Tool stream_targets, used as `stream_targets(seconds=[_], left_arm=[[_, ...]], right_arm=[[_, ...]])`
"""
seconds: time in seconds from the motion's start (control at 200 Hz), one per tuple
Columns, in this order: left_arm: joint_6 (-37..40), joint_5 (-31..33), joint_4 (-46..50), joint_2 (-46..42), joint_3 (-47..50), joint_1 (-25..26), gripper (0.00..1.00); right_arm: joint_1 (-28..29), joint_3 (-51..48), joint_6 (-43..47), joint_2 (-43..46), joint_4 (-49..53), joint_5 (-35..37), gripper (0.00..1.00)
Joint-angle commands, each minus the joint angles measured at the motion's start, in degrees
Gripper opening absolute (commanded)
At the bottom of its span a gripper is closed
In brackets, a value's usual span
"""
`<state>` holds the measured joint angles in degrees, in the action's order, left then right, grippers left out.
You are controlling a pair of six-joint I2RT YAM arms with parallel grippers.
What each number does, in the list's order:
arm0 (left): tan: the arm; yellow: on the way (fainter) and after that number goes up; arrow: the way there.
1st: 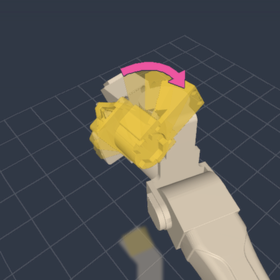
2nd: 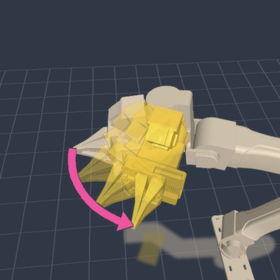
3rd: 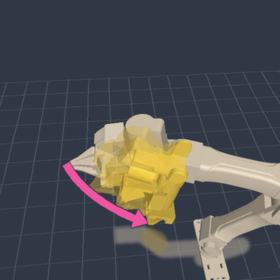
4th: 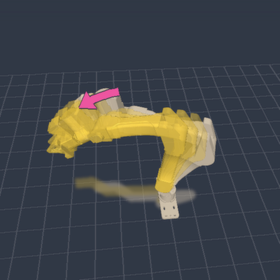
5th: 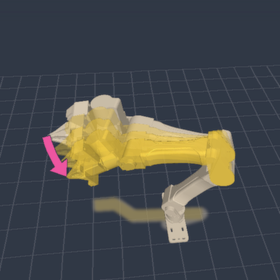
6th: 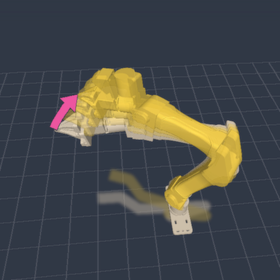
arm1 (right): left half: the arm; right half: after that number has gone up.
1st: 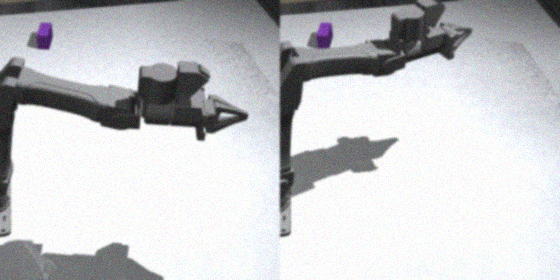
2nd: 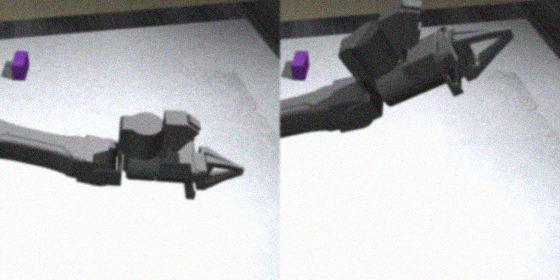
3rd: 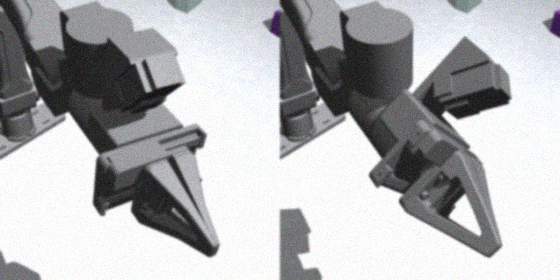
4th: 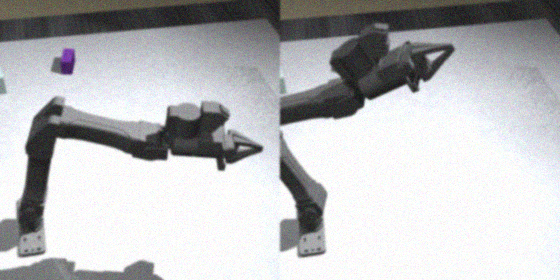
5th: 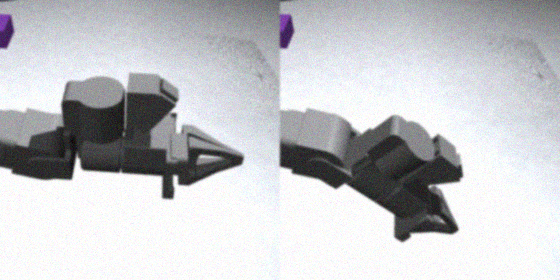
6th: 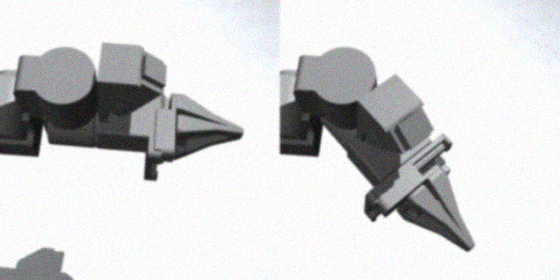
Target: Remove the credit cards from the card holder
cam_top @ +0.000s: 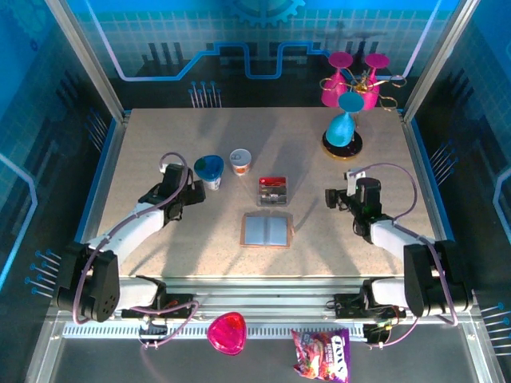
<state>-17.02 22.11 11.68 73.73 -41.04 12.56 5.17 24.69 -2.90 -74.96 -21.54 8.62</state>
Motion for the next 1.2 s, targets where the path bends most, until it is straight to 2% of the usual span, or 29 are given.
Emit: stream_targets(seconds=[0.0, 0.1, 0.2, 0.31, 0.36, 0.44, 0.55, 0.645, 0.765, 0.885, 1.196], left_arm=[[9.79, -0.10, -10.19, 0.12, 1.56, -0.60, 0.99], [14.15, -0.40, -24.61, -0.34, 8.04, -1.41, 0.99], [14.77, -2.32, -36.44, 0.03, 13.58, -3.68, 0.99], [15.84, -6.19, -48.56, 2.59, 18.53, -6.04, 0.99], [16.46, -7.54, -47.64, 2.88, 18.06, -6.41, 0.99], [17.40, -9.32, -55.14, 4.06, 20.08, -7.27, 0.99], [16.87, -12.21, -57.49, 5.58, 20.23, -10.04, 0.99], [15.74, -15.13, -64.31, 9.90, 21.44, -12.24, 0.99], [16.17, -17.96, -71.37, 15.61, 22.13, -12.93, 0.99], [17.15, -20.97, -63.50, 15.00, 18.72, -13.02, 0.99], [17.12, -20.79, -64.27, 15.13, 18.89, -12.94, 0.99]], right_arm=[[-0.79, 0.36, 1.01, -2.03, -11.34, 0.30, 1.00], [-0.82, 0.71, 0.90, -4.11, -14.73, -0.23, 1.00], [-0.90, 1.82, 1.99, -5.82, -15.57, -1.00, 1.00], [-0.96, 1.35, 1.76, -8.98, -19.79, 1.40, 1.00], [-1.01, 0.90, 1.69, -10.39, -21.97, 1.51, 1.00], [-0.93, 0.71, 2.34, -11.04, -22.64, -0.16, 1.00], [-1.01, 0.02, 2.82, -11.64, -24.75, -1.49, 1.00], [-1.05, -2.40, 3.13, -13.40, -30.93, -2.32, 1.00], [-1.04, -2.41, 2.46, -13.13, -30.22, -0.50, 1.00], [-0.98, -2.51, 2.57, -13.28, -30.82, -0.17, 1.00], [-1.01, -2.53, 2.60, -13.28, -30.62, -0.16, 1.00]])
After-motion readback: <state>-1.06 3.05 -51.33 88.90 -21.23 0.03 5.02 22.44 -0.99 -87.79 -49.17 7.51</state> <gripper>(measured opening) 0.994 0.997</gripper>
